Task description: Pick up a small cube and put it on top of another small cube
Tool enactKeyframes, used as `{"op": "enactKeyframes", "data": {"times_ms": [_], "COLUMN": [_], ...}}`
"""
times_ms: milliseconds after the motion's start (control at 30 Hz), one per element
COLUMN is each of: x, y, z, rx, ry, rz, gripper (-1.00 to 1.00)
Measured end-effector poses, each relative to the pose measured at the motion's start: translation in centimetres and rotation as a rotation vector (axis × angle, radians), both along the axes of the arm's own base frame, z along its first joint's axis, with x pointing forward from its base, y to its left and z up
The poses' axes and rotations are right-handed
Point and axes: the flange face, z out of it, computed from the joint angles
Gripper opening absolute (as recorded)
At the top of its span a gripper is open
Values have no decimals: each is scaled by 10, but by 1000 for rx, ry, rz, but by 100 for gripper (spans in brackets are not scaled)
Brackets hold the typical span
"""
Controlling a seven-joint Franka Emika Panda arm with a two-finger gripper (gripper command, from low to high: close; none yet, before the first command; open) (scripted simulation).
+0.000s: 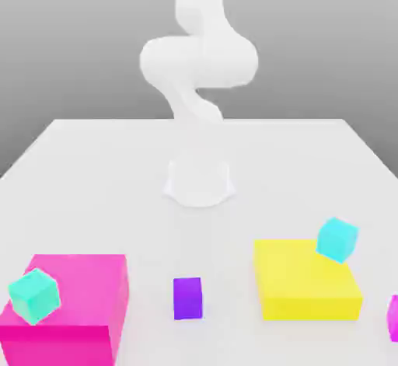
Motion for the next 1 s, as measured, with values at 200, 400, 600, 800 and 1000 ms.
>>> {"op": "enactKeyframes", "data": {"times_ms": [200,400,600,800,1000], "x": [59,67,33,4,2], "y": [-7,-18,-23,-19,-20], "z": [-143,-283,-410,-494,-531], "rx": [-52,-63,-31,5,3], "ry": [216,422,620,716,720], "rz": [-4,12,47,70,71], "gripper": [0,0,0,0,-100]}}
